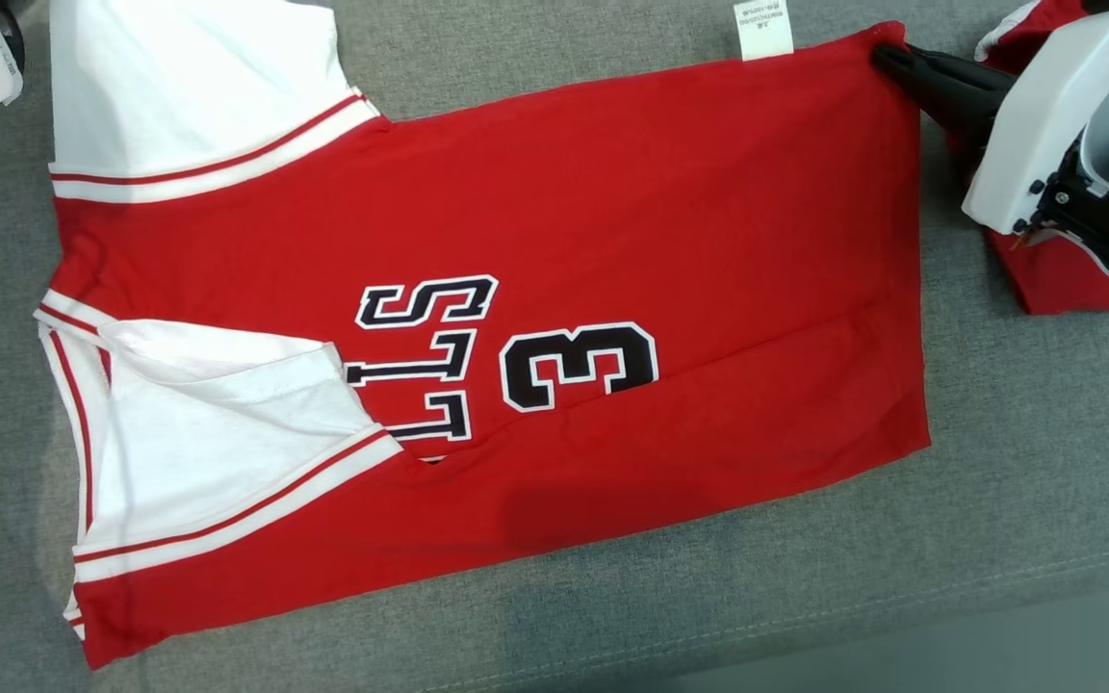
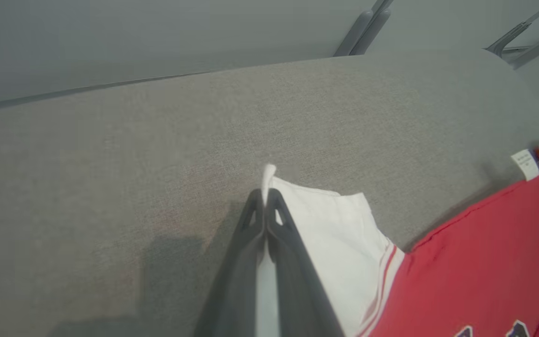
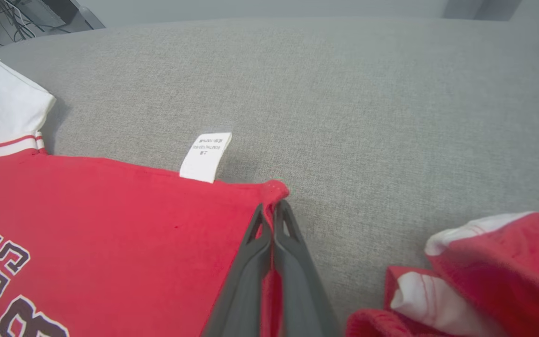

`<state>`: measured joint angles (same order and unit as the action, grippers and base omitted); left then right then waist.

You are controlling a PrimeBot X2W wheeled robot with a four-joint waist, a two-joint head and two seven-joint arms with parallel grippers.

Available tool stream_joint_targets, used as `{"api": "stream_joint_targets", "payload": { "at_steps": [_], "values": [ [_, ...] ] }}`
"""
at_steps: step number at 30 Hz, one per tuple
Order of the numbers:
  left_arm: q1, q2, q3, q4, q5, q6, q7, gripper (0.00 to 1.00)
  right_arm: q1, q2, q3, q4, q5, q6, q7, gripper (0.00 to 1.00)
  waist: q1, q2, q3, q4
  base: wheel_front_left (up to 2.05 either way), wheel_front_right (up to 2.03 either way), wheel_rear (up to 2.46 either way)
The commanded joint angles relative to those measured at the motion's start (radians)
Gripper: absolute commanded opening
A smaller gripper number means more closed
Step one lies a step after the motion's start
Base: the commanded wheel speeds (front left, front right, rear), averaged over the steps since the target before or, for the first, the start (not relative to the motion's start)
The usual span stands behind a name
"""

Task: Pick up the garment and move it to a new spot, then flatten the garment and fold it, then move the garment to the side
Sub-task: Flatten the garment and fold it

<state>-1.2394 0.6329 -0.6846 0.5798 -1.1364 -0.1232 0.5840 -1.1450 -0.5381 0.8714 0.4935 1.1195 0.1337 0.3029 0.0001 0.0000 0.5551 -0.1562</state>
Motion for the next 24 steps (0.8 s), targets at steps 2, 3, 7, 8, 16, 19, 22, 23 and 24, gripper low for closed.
{"api": "stream_joint_targets", "payload": {
  "at_steps": [2, 3, 7, 8, 16, 19, 22, 23, 24],
  "values": [
    [-0.043, 0.069, 0.036, -0.033, -0.039, -0.007, 0.019, 0.00, 0.019, -0.053, 0.003, -0.049, 0.025, -0.003, 0.030, 0.00, -0.0001, 0.0000, -0.012, 0.013, 0.00, 0.00, 0.00],
    [-0.040, 0.071, 0.039, -0.042, -0.058, -0.007, 0.026, 0.00, 0.021, -0.071, 0.001, -0.060, 0.034, -0.003, 0.037, 0.00, -0.0001, 0.0000, -0.016, 0.019, 0.00, 0.00, 0.00],
    [-0.029, 0.092, 0.046, -0.103, -0.113, -0.007, 0.045, 0.00, 0.041, -0.136, -0.002, -0.112, 0.069, -0.003, 0.067, 0.00, -0.0001, 0.0000, -0.026, 0.038, 0.00, 0.00, 0.00],
    [-0.026, 0.095, 0.050, -0.120, -0.130, -0.007, 0.050, 0.00, 0.047, -0.153, -0.004, -0.123, 0.077, -0.003, 0.073, 0.00, -0.0001, 0.0000, -0.028, 0.044, 0.00, 0.00, 0.00],
    [0.015, 0.140, 0.052, -0.262, -0.231, -0.007, 0.108, 0.00, 0.108, -0.245, 0.000, -0.219, 0.118, -0.003, 0.115, 0.00, -0.0001, 0.0000, -0.030, 0.079, 0.00, 0.00, 0.00],
    [0.038, 0.156, 0.058, -0.301, -0.271, -0.007, 0.134, 0.00, 0.126, -0.276, -0.006, -0.247, 0.134, -0.003, 0.129, 0.00, -0.0001, 0.0000, -0.030, 0.088, 0.00, 0.00, 0.00],
    [0.059, 0.176, 0.066, -0.345, -0.305, -0.003, 0.160, 0.00, 0.142, -0.308, -0.015, -0.280, 0.148, -0.003, 0.140, 0.00, -0.0001, 0.0000, -0.031, 0.098, 0.00, 0.00, 0.00],
    [0.067, 0.183, 0.069, -0.365, -0.317, 0.001, 0.169, 0.00, 0.149, -0.320, -0.015, -0.292, 0.152, -0.003, 0.146, 0.00, -0.0001, 0.0000, -0.031, 0.101, 0.00, 0.00, 0.00],
    [0.076, 0.190, 0.074, -0.385, -0.333, 0.006, 0.175, 0.00, 0.158, -0.331, -0.018, -0.304, 0.164, -0.003, 0.154, 0.00, -0.0001, 0.0000, -0.032, 0.104, 0.00, 0.00, 0.00]
  ]
}}
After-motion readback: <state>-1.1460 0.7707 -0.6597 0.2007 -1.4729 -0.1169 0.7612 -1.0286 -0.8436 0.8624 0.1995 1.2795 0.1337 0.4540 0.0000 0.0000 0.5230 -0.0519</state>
